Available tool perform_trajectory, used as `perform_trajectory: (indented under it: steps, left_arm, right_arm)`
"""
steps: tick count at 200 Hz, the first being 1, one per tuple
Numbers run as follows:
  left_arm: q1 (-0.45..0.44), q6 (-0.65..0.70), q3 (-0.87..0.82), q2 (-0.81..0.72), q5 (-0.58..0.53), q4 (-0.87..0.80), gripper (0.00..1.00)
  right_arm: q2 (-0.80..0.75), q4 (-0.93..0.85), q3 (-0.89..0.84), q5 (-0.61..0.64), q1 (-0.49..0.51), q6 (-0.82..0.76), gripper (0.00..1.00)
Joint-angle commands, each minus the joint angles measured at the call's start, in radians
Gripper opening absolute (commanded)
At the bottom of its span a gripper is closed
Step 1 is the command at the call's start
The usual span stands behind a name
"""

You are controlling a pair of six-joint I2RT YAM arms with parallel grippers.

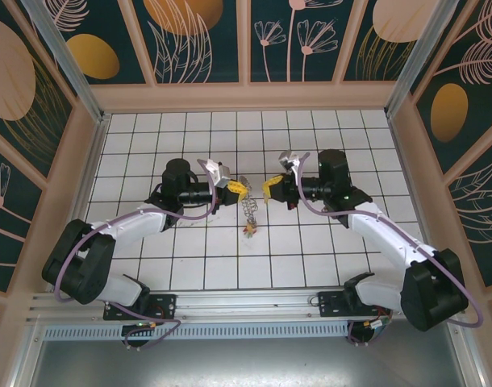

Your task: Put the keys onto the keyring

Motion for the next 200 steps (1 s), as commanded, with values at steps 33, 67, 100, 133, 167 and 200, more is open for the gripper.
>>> perform_trajectory:
  steps: [33,67,100,133,167,200]
  left_arm:
    - [-0.008,-0.026,0.036,0.01,0.04,0.051,0.0]
    - [-0.008,-0.035,0.035,0.009,0.032,0.058,0.0]
    - [-0.01,-0.037,0.034,0.007,0.031,0.062,0.0]
    - [-0.009,-0.038,0.031,0.003,0.026,0.069,0.0]
    - [-0.011,-0.038,0.032,0.001,0.022,0.071,0.0]
    - [-0.011,-0.03,0.015,-0.009,-0.012,0.074,0.0]
  right_arm:
    - [0.077,0.111,0.093,-0.007,0.063,-0.017,0.0]
    - [0.127,0.079,0.129,0.001,0.084,-0.044,0.0]
    - [0.145,0.091,0.135,0.012,0.086,-0.046,0.0]
    - [0.157,0.067,0.14,0.058,0.086,-0.069,0.0]
    - [0.181,0.004,0.164,0.05,0.108,-0.105,0.0]
    - [0.137,0.042,0.141,0.105,0.102,-0.094,0.0]
